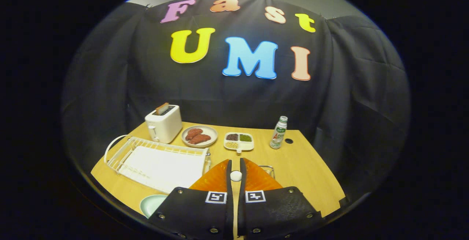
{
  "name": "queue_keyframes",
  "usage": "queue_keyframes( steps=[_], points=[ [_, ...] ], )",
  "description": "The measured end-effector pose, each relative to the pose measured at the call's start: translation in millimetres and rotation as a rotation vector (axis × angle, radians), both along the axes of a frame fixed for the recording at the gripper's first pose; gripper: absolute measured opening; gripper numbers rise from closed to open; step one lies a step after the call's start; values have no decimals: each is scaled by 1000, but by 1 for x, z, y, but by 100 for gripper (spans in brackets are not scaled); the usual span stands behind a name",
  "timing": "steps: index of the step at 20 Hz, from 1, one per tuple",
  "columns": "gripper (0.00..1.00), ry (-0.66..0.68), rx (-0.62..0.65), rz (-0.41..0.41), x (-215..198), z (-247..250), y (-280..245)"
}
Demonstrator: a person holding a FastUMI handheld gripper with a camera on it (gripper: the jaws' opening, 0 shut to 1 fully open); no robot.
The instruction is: Take the plate from the dish rack, then take the spoon from the basket and place it into the plate.
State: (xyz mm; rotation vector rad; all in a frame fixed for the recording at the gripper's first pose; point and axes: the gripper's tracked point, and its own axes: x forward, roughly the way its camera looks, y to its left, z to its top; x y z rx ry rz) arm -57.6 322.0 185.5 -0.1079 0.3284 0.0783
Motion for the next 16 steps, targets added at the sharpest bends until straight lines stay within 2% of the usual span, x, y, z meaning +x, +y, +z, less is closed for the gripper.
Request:
queue_keyframes(
  steps=[7,11,16],
  points=[
    [4,116,-11,292,-68,-44,95],
    [4,204,-28,396,-87,-84,127],
    [4,294,-10,483,-92,-121,152]
  ],
)
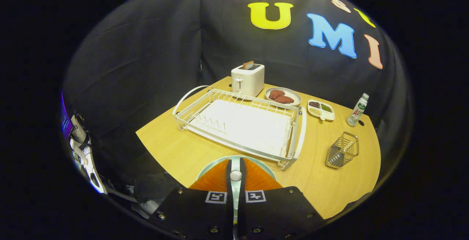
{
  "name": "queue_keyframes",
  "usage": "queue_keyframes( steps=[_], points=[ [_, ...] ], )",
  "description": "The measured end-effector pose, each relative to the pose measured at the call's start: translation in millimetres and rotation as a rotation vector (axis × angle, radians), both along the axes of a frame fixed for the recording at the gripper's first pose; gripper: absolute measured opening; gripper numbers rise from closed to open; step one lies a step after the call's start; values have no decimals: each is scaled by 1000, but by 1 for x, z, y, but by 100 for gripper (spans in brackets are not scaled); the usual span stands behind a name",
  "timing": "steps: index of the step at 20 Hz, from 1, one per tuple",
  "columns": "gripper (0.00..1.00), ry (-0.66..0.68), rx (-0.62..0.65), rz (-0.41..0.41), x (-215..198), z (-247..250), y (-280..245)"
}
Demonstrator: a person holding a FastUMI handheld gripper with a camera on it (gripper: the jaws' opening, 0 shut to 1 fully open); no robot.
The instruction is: Take the plate from the dish rack, then take the spoon from the basket and place it into the plate.
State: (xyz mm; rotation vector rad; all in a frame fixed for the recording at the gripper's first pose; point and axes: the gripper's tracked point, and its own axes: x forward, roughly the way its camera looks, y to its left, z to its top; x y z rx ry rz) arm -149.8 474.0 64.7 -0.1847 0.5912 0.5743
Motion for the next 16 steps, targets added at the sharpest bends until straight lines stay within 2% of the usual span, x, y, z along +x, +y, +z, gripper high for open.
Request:
queue_keyframes(
  steps=[2,7,9,10,16],
  points=[
    [5,3,15,18,3,-1,2],
    [14,-32,-10,-5,17,-5,-9],
    [14,-43,-16,-1,18,0,-14],
    [24,-49,-18,-4,19,2,-15],
    [24,-92,-11,-19,25,22,-16]
  ],
)
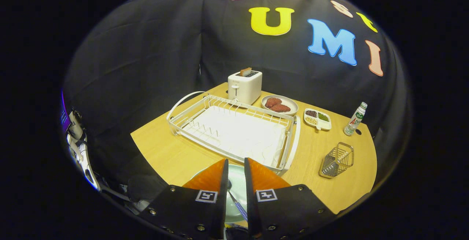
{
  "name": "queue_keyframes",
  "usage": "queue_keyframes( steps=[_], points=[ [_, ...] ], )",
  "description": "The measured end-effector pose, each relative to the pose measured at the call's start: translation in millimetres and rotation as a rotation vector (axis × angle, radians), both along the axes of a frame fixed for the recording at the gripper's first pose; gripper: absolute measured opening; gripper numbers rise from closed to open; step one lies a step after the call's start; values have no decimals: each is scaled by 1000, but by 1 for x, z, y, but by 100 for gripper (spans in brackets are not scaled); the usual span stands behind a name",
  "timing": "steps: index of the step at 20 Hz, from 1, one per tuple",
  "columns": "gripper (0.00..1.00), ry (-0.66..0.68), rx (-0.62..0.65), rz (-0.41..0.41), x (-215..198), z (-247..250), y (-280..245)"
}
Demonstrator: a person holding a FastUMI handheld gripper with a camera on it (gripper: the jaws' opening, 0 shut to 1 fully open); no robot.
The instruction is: Take the plate from the dish rack, then take the spoon from the basket and place it into the plate.
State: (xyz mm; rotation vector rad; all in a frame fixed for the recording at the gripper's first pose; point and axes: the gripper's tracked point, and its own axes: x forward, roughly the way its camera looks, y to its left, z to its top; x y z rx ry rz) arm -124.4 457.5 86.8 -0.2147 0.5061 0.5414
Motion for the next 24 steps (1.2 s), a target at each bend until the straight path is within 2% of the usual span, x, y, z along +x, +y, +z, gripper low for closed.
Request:
queue_keyframes(
  steps=[4,7,12,17,20,24],
  points=[
    [24,-39,24,-5,4,19,0],
    [24,-150,44,-33,12,63,-12],
    [24,-383,106,-130,30,168,-41],
    [24,-541,173,-266,44,250,-76],
    [24,-592,196,-310,49,273,-91],
    [24,-571,214,-352,58,270,-111]
  ],
)
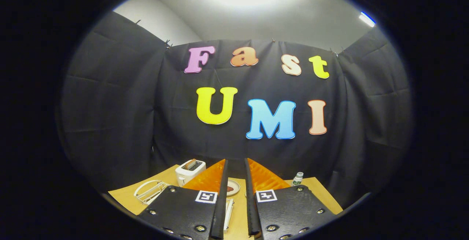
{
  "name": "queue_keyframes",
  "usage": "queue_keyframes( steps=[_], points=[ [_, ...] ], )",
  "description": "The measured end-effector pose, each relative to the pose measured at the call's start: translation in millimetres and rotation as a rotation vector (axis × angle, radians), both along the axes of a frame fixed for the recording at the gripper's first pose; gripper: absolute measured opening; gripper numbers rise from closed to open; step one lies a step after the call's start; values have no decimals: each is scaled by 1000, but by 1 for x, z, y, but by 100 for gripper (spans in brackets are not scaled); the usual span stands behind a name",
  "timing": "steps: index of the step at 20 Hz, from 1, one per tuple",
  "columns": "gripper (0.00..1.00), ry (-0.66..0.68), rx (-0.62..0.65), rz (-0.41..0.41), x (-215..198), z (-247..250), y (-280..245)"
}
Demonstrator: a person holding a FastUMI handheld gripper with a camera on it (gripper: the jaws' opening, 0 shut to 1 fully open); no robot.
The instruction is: Take the plate from the dish rack, then take the spoon from the basket and place it into the plate.
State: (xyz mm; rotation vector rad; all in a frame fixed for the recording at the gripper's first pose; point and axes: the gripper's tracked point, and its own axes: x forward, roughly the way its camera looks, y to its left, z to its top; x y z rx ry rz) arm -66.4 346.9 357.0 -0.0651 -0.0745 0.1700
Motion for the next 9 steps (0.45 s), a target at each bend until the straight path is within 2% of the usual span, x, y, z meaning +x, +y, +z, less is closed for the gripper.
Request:
queue_keyframes(
  steps=[4,5,6,8,9],
  points=[
    [24,-25,29,-42,11,3,-34],
    [31,-50,37,-90,14,5,-53],
    [53,-68,48,-137,14,2,-74],
    [99,-92,74,-154,24,-1,-96],
    [99,-104,86,-154,28,-4,-107]
  ],
)
